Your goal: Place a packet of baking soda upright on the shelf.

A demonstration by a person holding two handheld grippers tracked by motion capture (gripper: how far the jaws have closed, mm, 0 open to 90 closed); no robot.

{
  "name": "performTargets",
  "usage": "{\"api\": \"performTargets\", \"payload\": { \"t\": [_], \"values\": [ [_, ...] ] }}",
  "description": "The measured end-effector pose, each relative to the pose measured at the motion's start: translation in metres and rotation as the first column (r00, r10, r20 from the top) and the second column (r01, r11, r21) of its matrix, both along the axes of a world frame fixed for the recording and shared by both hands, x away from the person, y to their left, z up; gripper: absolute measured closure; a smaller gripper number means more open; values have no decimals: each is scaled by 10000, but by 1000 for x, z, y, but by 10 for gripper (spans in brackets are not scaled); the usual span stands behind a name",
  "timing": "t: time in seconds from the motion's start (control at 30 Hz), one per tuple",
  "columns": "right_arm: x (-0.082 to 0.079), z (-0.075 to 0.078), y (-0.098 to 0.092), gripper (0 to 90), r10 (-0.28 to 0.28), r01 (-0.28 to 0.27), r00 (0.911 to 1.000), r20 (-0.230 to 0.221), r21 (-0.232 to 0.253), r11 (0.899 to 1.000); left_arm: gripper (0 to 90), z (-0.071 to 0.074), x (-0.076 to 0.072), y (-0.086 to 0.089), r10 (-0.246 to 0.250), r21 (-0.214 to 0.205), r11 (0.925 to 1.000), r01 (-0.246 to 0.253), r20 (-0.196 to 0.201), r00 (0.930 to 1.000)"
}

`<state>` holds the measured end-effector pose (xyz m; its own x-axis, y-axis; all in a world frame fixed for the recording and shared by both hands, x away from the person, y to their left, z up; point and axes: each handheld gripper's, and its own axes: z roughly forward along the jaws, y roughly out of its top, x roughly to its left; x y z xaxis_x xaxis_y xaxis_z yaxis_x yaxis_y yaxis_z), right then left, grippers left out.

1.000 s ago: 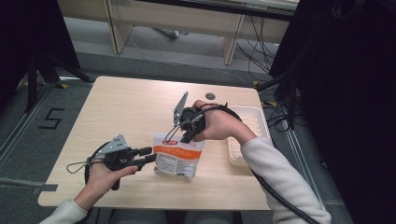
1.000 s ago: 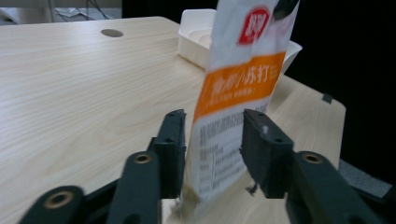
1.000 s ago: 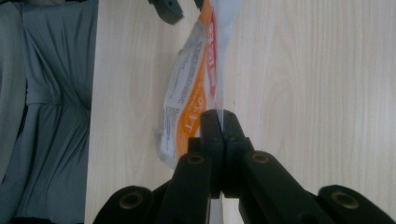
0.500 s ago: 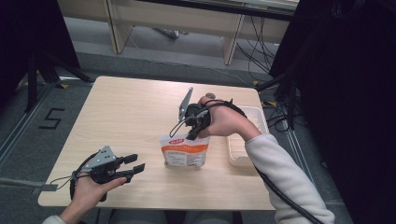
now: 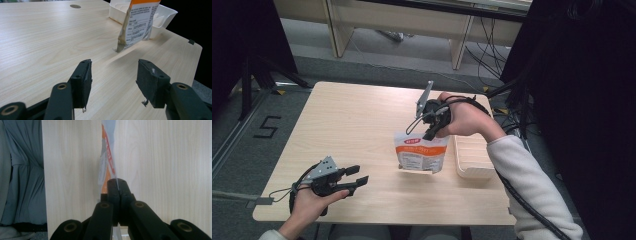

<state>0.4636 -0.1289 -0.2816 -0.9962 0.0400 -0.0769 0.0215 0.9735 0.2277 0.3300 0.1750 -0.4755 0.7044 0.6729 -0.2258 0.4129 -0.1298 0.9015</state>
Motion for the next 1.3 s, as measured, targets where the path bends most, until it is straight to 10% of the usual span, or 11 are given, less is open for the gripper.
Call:
{"api": "performTargets", "payload": {
  "t": [1.3],
  "values": [
    [21, 39, -101, 900, -710, 719, 9917, 1076, -54, 9974, 441, 0, 1, -1, -98, -277, 9996, 95, -89, 9999]
  ]
}}
